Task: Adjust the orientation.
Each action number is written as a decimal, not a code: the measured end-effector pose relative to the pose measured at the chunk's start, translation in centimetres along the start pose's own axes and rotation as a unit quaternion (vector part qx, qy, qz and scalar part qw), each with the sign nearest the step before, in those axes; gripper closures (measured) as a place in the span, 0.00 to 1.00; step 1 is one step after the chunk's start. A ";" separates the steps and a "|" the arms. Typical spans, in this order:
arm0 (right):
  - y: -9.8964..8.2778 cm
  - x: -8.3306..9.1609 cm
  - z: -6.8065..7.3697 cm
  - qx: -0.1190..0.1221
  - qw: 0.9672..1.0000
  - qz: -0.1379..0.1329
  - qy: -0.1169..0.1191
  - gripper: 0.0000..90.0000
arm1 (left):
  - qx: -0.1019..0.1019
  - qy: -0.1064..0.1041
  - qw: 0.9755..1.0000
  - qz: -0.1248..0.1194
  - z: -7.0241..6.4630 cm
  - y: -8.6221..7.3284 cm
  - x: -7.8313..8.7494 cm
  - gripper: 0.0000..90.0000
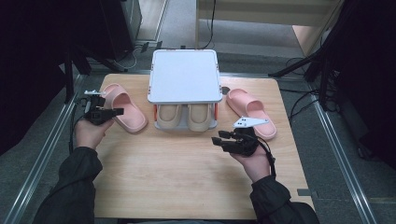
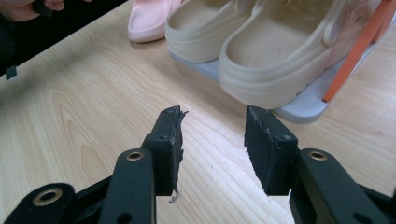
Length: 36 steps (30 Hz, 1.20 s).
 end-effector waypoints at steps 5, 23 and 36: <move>-0.5 0.1 0.1 0.001 1.000 0.005 -0.007 0.64 | 0.002 0.009 1.000 0.008 0.7 0.0 -1.1 0.99; -1.3 0.5 0.1 0.002 1.000 0.003 -0.024 0.63 | 0.019 0.029 0.999 0.023 3.2 -0.8 -3.0 0.99; -1.3 0.4 0.1 0.003 1.000 0.009 -0.024 0.63 | 0.024 0.024 0.999 0.026 3.6 -0.9 -2.7 0.98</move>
Point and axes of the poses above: each handheld gripper's, and its own axes: x roughly backward along the jaws, y roughly out of its top, z roughly to its left, the point moved 5 cm from there along -x, roughly forward along the jaws
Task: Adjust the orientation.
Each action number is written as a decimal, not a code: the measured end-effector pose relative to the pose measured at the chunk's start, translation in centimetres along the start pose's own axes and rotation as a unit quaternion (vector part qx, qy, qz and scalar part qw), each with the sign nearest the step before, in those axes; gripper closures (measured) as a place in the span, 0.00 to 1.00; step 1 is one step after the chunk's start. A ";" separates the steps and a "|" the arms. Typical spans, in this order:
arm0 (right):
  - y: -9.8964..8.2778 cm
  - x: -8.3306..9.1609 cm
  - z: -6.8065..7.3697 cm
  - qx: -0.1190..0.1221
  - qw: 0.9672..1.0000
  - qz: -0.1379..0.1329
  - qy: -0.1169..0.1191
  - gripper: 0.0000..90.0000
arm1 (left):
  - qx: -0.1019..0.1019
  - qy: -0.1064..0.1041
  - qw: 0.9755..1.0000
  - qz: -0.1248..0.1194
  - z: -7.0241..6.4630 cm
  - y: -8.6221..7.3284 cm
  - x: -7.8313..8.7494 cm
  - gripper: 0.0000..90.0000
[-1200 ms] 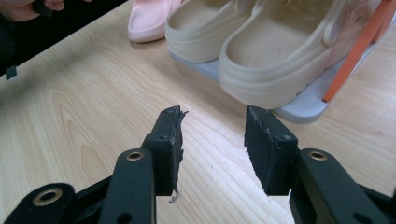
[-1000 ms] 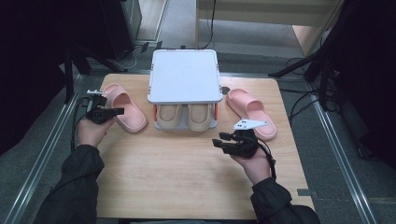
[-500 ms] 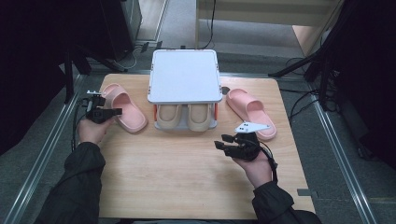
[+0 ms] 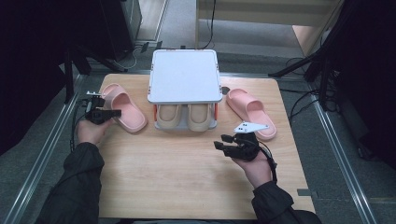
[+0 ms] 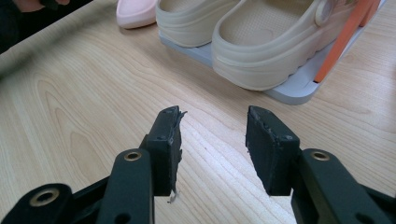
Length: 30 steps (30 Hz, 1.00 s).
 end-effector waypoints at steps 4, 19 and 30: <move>0.0 0.0 0.0 0.000 1.000 0.001 0.001 0.62 | -0.003 0.000 1.000 0.002 0.0 0.0 0.0 0.98; 0.0 -0.2 0.2 0.002 1.000 0.003 0.005 0.62 | 0.012 -0.001 1.000 0.007 1.7 -0.4 1.1 0.98; 0.0 -0.3 0.2 0.003 1.000 0.006 0.005 0.62 | 0.031 0.007 0.999 -0.001 3.3 -0.6 2.1 0.98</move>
Point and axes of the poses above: each handheld gripper's, and its own axes: x roughly backward along the jaws, y roughly out of its top, z roughly to its left, the point moved 5 cm from there along -x, roughly forward along the jaws
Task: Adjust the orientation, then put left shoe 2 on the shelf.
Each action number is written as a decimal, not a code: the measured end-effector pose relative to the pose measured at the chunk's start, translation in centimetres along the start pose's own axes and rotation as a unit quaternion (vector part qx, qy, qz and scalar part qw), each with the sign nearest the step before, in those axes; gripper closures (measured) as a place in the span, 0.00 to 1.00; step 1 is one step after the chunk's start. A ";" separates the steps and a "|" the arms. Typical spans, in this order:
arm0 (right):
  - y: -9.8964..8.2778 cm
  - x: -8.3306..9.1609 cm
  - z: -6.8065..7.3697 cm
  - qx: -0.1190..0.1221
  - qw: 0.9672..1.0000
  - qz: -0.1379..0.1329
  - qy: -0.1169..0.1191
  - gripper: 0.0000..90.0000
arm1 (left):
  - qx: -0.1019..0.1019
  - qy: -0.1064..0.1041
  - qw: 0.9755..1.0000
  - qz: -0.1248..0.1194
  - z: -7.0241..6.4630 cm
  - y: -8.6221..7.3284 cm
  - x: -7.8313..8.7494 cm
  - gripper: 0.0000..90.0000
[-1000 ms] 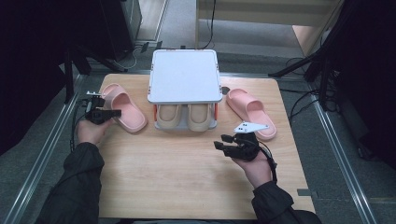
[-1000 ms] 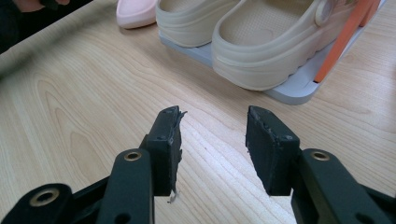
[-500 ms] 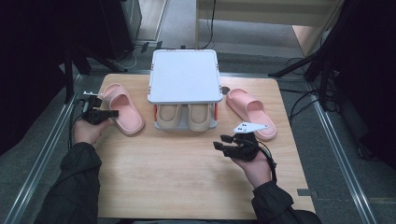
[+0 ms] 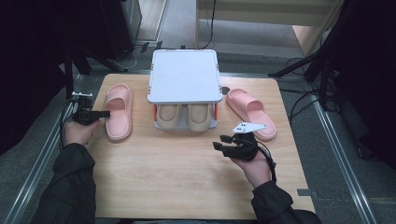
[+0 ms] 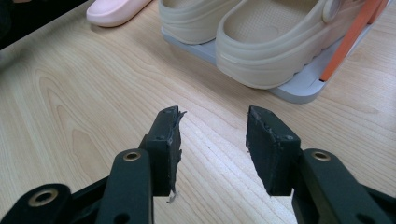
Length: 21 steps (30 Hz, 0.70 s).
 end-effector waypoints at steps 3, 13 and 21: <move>0.0 0.0 0.0 0.001 1.000 -0.001 0.001 0.62 | 0.005 -0.007 1.000 -0.002 0.2 0.1 0.3 0.98; 0.0 0.1 0.0 -0.003 1.000 -0.003 0.002 0.62 | 0.004 -0.011 0.999 -0.030 -0.9 1.2 2.7 0.89; 0.0 0.1 -0.2 -0.005 1.000 -0.002 -0.001 0.62 | 0.000 0.012 0.999 -0.043 0.0 1.8 3.2 0.69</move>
Point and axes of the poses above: each handheld gripper's, and its own axes: x roughly backward along the jaws, y roughly out of its top, z roughly to its left, the point moved 5 cm from there along -x, roughly forward along the jaws
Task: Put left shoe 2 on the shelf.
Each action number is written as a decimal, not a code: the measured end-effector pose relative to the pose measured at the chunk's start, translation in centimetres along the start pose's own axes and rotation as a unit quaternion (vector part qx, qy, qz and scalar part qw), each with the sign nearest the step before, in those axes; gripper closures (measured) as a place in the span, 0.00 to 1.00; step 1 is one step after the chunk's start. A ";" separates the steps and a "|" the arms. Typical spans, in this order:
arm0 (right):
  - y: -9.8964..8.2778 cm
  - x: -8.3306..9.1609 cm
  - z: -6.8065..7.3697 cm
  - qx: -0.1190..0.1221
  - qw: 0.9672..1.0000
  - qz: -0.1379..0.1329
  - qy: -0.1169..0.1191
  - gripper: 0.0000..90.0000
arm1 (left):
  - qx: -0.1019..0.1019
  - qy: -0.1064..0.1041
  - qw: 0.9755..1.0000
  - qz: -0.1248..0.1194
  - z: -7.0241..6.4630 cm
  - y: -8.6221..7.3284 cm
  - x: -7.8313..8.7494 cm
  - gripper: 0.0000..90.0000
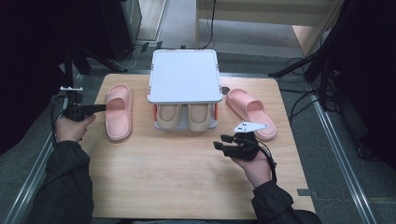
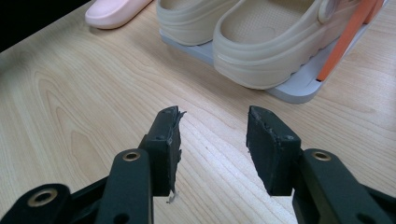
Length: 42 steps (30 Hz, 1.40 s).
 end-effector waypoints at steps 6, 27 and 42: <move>-0.3 0.1 -0.1 -0.002 1.000 0.002 -0.005 0.62 | 0.012 -0.002 1.000 -0.006 0.7 0.2 -0.7 0.64; -1.7 1.8 -0.7 -0.024 0.999 -0.001 -0.033 0.61 | 0.013 0.024 1.000 -0.007 1.2 0.4 -4.9 0.63; -1.6 1.7 -0.7 -0.024 0.999 -0.003 -0.031 0.61 | 0.027 0.033 0.999 0.005 1.8 0.5 -4.1 0.83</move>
Point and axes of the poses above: each handheld gripper's, and its own axes: x roughly backward along the jaws, y roughly out of its top, z roughly to its left, the point moved 5 cm from there along -x, roughly forward along the jaws
